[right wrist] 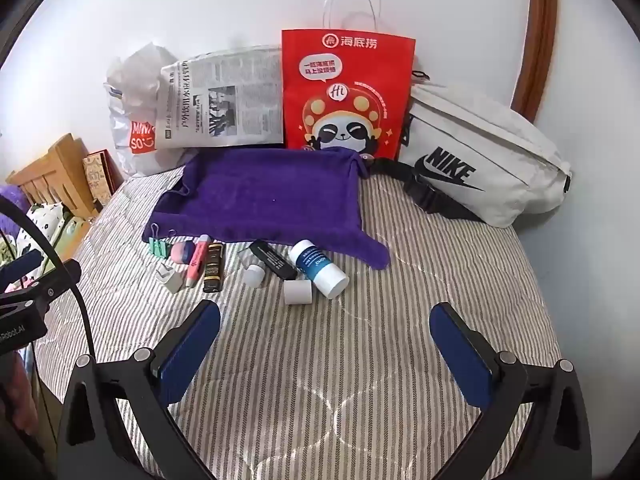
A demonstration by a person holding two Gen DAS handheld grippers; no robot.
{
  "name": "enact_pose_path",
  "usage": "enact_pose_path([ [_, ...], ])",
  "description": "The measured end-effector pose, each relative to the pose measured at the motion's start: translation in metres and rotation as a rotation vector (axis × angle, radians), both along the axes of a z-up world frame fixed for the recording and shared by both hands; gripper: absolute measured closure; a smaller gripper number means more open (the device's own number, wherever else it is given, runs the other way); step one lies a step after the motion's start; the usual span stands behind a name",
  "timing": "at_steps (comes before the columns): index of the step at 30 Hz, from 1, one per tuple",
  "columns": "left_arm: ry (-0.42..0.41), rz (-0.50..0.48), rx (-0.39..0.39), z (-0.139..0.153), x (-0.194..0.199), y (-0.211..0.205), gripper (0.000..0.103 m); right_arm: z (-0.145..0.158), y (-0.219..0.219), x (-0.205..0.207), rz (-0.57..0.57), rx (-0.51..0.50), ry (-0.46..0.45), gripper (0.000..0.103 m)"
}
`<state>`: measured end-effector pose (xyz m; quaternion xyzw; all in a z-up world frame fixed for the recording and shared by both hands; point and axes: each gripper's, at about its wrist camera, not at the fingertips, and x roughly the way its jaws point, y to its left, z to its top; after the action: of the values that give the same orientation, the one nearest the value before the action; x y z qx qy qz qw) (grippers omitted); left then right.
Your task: Organize rigid objects
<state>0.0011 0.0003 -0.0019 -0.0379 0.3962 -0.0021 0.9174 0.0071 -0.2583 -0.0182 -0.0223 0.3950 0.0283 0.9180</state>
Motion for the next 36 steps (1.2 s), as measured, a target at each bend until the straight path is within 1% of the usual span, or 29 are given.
enact_pose_path([
  [1,0.005,-0.001,-0.001,-0.001,0.0,0.0,0.0,0.0,-0.001,0.0,-0.004,0.001,0.002,0.0],
  [2,0.006,-0.004,0.023,0.002,0.001,-0.003,0.0,0.001,0.005,0.0,-0.009,-0.027,-0.007,0.0],
  [4,0.013,-0.002,0.059,0.004,0.002,-0.009,0.0,0.002,0.007,-0.002,-0.011,-0.021,-0.003,0.0],
  [8,0.009,-0.01,0.025,0.004,-0.002,-0.004,0.0,0.006,0.013,-0.008,-0.013,-0.033,-0.003,0.0],
  [9,0.008,-0.013,0.02,0.001,-0.003,-0.001,0.0,0.016,0.019,-0.012,0.013,-0.047,-0.005,0.0],
  [11,0.006,-0.014,0.012,0.002,-0.004,-0.001,0.0,0.014,0.016,-0.014,0.014,-0.032,-0.008,0.0],
  [25,0.006,-0.052,0.026,0.003,-0.004,-0.006,0.0,0.016,0.023,-0.009,0.004,-0.032,-0.004,0.0],
  [36,0.016,-0.043,0.019,0.002,-0.004,-0.001,0.0,0.018,0.023,-0.008,-0.007,-0.036,-0.007,0.0],
])
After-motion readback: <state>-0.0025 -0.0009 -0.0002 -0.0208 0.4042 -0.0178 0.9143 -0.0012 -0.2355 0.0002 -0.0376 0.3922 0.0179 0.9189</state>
